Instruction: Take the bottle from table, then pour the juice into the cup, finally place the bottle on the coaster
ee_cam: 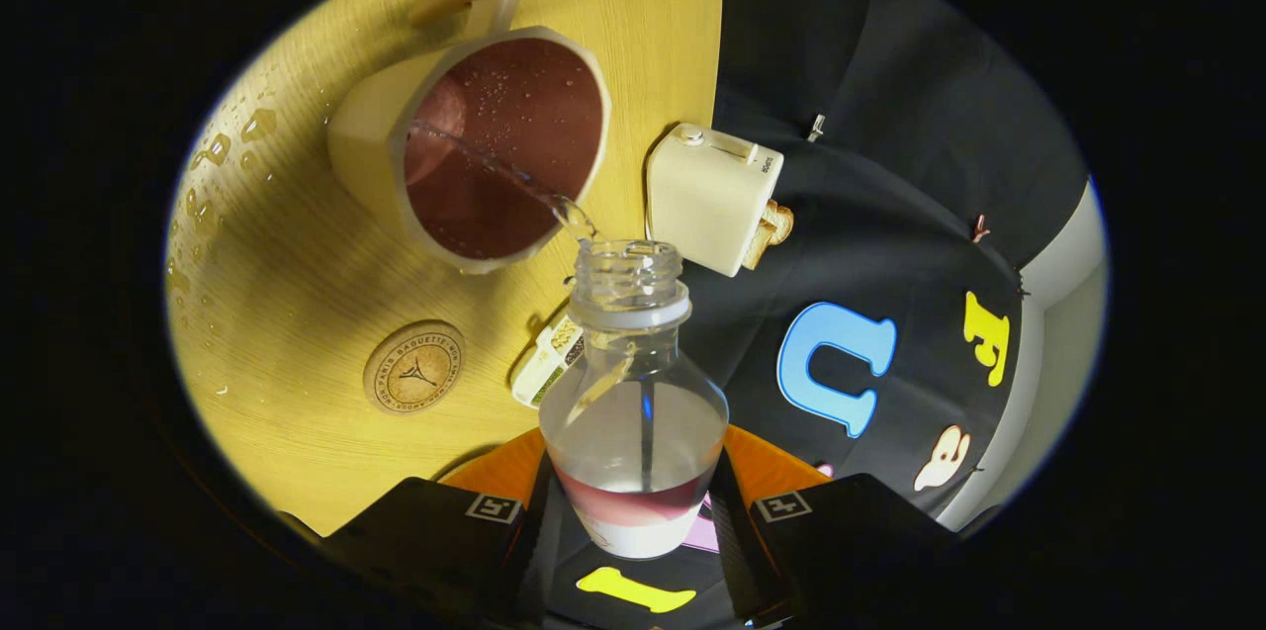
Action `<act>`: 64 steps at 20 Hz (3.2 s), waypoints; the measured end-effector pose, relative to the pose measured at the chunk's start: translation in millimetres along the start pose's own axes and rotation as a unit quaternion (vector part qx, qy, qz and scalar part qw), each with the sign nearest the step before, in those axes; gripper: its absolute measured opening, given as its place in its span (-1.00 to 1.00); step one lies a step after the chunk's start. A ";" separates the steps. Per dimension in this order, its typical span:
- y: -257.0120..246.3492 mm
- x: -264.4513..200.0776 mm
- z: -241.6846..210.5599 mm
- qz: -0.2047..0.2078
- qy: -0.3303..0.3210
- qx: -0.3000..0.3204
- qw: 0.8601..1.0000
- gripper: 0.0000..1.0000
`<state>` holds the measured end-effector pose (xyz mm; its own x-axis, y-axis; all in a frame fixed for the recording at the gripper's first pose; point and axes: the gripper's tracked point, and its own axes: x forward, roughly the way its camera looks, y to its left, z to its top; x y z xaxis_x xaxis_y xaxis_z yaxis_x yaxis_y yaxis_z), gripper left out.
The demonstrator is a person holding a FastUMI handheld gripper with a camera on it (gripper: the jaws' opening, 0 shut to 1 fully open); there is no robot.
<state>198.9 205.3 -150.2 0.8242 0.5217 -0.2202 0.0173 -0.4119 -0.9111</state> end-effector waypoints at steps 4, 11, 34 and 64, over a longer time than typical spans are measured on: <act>-6.5 1.8 -0.8 -0.005 -0.005 -0.020 1.000 0.40; -14.1 2.2 -3.5 -0.015 -0.018 -0.050 0.998 0.39; -32.9 4.3 4.7 -0.036 -0.038 -0.112 0.992 0.40; -25.0 -8.8 2.4 -0.025 -0.028 -0.121 0.992 0.40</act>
<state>189.9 212.7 -126.3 0.7865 0.5839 -0.2013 0.1988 -0.5479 -0.8126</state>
